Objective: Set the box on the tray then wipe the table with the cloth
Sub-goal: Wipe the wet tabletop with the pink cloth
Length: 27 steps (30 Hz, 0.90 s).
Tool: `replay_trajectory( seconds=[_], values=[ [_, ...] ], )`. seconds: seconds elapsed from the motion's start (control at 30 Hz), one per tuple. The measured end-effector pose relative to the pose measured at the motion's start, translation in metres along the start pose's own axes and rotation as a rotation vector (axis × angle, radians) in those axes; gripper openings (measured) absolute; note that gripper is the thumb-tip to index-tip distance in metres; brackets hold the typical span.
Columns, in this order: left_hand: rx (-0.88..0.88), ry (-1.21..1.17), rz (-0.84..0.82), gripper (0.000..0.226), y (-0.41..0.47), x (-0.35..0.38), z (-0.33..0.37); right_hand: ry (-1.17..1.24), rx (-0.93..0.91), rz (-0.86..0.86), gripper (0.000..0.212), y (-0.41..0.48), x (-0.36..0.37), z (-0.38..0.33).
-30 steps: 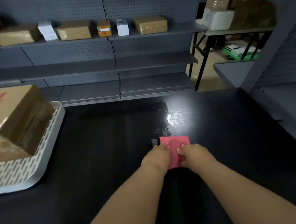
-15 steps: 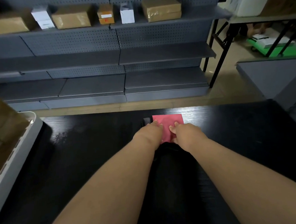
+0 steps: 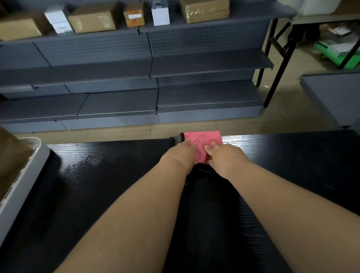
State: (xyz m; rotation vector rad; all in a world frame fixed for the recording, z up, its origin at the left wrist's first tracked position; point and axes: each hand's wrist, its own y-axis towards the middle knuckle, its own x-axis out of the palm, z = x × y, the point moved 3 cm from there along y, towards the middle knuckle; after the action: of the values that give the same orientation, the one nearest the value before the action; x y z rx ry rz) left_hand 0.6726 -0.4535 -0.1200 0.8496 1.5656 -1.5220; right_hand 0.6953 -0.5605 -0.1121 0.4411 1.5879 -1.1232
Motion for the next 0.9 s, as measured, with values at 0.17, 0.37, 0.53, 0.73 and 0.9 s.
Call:
replay_trajectory(
  seconds=[0.17, 0.37, 0.53, 0.73, 0.9],
  values=[
    [0.007, -0.021, 0.014, 0.062, -0.031, 0.009, 0.007, -0.021, 0.014, -0.024, 0.059, -0.027, 0.005, -0.004],
    [0.033, -0.059, 0.01, 0.06, -0.095, 0.033, 0.02, -0.005, 0.023, -0.086, 0.052, -0.076, 0.024, -0.024],
    [0.054, -0.073, 0.004, 0.058, -0.161, 0.07, 0.028, -0.009, 0.008, -0.115, 0.056, -0.139, 0.054, -0.051],
    [0.076, -0.117, -0.028, 0.06, -0.251, 0.123, 0.031, 0.008, 0.013, -0.095, 0.055, -0.229, 0.092, -0.097],
    [0.06, -0.098, -0.041, 0.061, -0.317, 0.16, 0.023, 0.006, -0.011, -0.107, 0.052, -0.292, 0.112, -0.142]
  ],
)
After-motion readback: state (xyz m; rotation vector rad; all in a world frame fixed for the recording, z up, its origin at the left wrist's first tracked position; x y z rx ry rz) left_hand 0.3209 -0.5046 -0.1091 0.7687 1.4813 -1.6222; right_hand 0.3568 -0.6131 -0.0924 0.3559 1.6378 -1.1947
